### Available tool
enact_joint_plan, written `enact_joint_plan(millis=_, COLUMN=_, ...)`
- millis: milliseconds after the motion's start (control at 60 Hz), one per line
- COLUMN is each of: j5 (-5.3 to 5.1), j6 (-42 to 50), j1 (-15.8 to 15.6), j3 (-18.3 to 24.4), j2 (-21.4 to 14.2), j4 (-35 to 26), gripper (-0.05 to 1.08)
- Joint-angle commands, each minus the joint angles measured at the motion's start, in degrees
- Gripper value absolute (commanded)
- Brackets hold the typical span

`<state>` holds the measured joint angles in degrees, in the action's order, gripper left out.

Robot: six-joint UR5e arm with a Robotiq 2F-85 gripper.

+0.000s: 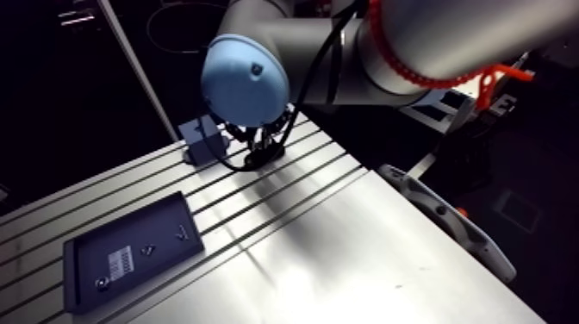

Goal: Pick up the M10 bolt and insert it into the hex recess until seated.

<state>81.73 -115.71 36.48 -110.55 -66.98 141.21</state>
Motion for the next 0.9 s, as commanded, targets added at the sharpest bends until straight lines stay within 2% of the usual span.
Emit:
enact_joint_plan(millis=17, j5=0.05, j6=0.00, j1=0.01, j3=-0.14, j2=-0.03, j4=0.00, gripper=0.66)
enact_joint_plan(millis=900, j5=0.13, j6=0.00, j1=0.01, j3=0.11, j2=-0.03, j4=0.00, gripper=0.69)
